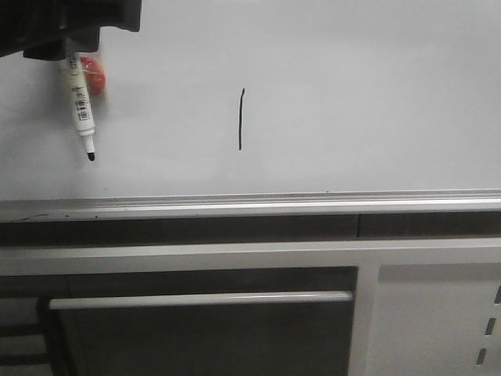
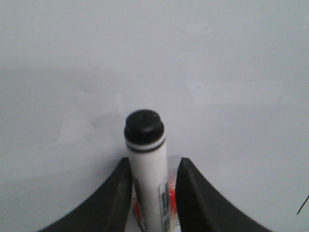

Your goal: Write number 1 on whiteboard

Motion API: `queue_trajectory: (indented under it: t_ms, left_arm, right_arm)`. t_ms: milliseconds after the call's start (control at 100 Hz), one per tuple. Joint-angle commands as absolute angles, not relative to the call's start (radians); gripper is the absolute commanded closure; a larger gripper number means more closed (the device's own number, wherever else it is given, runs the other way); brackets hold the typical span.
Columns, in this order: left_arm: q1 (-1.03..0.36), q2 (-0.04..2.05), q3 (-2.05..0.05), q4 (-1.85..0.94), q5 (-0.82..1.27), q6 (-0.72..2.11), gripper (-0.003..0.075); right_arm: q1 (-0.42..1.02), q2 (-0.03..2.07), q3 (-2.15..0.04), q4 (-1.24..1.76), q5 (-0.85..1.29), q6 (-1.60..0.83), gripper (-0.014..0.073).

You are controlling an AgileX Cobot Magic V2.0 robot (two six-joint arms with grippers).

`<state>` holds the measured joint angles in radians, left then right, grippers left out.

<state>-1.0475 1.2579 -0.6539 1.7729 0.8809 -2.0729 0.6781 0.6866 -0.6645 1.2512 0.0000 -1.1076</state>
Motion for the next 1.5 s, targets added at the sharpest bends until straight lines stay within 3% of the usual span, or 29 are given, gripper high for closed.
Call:
queue_trajectory:
  t_ms: [0, 190, 410, 970, 1490]
  left_arm:
    - [-1.036, 1.243, -0.689, 1.855, 0.998, -2.086, 0.0473]
    - [-1.036, 1.243, -0.689, 1.855, 0.998, -2.086, 0.0457]
    - [-1.036, 1.243, -0.689, 1.855, 0.998, -2.086, 0.0274]
    - [-1.093, 1.129, -0.666, 1.855, 0.969, -2.012, 0.0235]
    - [-1.411, 0.909, -0.592, 1.855, 0.971, -1.874, 0.0241]
  right_arm:
    - [0.674, 0.681, -0.694, 1.252, -0.032, -1.111, 0.0262]
    - [0.674, 0.681, -0.694, 1.252, -0.041, -1.111, 0.0262]
    - [0.674, 0.681, -0.694, 1.252, -0.041, -1.111, 0.0262]
    - [0.674, 0.681, -0.694, 1.252, -0.046, -1.111, 0.0262]
    - [0.674, 0.671, -0.694, 1.252, -0.046, -1.111, 0.0262]
